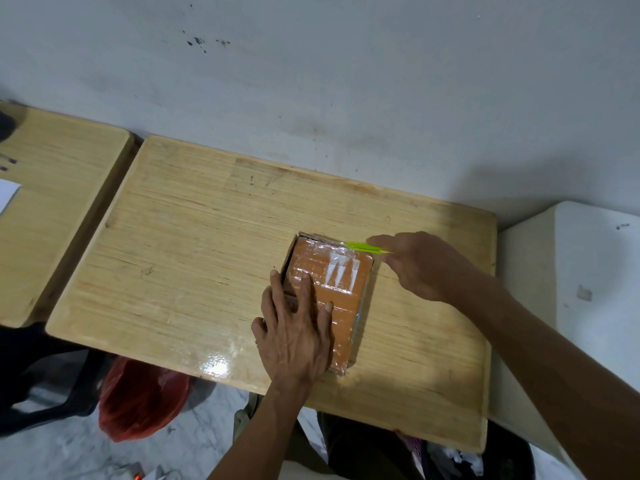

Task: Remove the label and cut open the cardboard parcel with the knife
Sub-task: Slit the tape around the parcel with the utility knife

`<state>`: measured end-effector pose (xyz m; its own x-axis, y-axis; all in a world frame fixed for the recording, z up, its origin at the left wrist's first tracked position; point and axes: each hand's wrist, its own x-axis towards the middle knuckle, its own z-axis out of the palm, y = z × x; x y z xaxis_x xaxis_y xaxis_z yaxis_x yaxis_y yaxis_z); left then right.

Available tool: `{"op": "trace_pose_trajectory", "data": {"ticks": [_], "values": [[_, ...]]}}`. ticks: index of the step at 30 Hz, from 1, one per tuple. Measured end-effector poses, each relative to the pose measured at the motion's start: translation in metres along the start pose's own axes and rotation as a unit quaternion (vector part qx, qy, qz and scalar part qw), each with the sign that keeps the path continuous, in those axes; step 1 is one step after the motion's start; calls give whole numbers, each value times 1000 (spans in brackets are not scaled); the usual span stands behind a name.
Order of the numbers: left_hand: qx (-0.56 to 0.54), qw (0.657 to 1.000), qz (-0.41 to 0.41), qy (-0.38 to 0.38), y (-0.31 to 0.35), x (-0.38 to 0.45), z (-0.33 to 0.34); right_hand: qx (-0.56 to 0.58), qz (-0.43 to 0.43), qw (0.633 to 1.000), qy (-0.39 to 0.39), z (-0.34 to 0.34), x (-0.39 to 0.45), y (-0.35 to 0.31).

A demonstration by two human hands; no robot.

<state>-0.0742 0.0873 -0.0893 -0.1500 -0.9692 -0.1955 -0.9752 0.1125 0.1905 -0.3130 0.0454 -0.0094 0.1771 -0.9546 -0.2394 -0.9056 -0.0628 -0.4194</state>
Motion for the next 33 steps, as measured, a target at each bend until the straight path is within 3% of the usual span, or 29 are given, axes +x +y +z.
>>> {"op": "trace_pose_trajectory", "data": {"ticks": [9, 20, 26, 30, 33], "values": [[0, 1000, -5, 4, 2, -1, -2, 7, -29, 999, 36, 7, 12, -11], [-4, 1000, -2, 4, 1, -1, 0, -81, 40, 996, -26, 7, -13, 18], [-5, 1000, 0, 1, 0, 0, -1, 5, 118, 992, -47, 22, -42, 49], [-13, 1000, 1, 0, -1, 0, -2, 102, 142, 981, 84, 38, -54, 37], [-28, 999, 5, -17, -1, -1, -8, 253, 223, 922, 190, 50, -64, 6]]}}
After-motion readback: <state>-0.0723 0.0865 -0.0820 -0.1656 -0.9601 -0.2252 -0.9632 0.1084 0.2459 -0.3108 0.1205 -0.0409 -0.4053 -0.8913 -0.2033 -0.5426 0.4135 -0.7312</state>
